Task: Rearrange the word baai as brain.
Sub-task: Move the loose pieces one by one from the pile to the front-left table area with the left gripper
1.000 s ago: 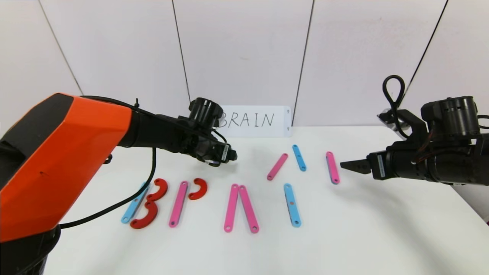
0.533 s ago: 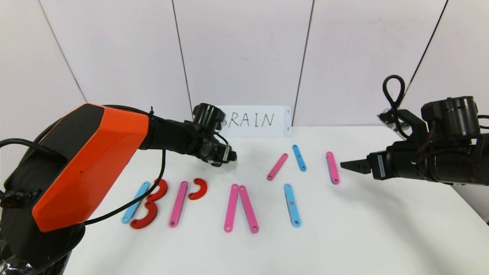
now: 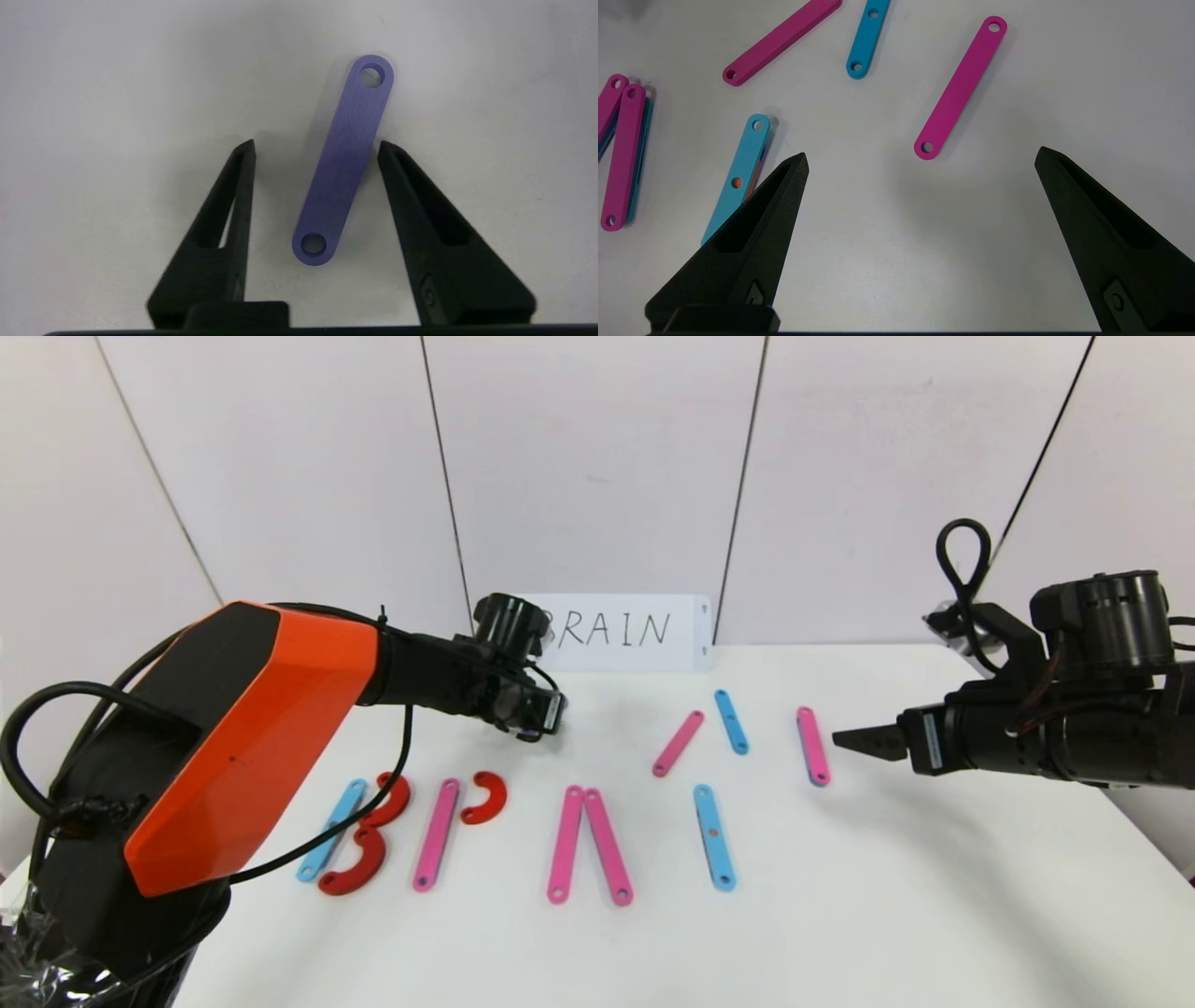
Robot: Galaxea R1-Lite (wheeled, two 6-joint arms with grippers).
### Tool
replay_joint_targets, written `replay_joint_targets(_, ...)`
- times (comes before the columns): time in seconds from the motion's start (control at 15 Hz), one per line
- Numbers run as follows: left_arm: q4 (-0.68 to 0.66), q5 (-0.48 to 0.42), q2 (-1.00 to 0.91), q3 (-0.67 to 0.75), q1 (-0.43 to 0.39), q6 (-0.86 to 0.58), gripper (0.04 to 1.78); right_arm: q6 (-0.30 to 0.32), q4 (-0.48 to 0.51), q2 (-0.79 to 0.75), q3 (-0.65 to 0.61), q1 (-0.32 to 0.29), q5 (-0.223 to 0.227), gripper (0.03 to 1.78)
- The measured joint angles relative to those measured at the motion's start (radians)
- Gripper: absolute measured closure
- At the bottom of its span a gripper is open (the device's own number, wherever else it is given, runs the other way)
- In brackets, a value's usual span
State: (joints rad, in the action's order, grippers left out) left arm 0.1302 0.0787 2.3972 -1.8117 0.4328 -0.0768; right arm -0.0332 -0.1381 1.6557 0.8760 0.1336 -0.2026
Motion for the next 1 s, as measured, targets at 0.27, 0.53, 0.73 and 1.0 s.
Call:
replay_joint_targets(0.27,0.001,-0.001,0.005,-0.001,0.0,-0.002,1.52,0.0,0.0,0.0,0.0,0.0,0.0,0.11)
replay_joint_targets(0.53,0.008,-0.001,0.003,0.003,0.0,-0.002,1.54,0.0,0.0,0.0,0.0,0.0,0.0,0.11)
replay_joint_targets(0.73,0.017,0.003,-0.018,0.019,0.001,-0.01,1.54,0.0,0.0,0.0,0.0,-0.001,0.0,0.11)
replay_joint_targets(1.0,0.017,0.086,-0.118,0.111,0.017,-0.059,1.54,0.0,0.0,-0.001,0.0,-0.004,0.0,0.11)
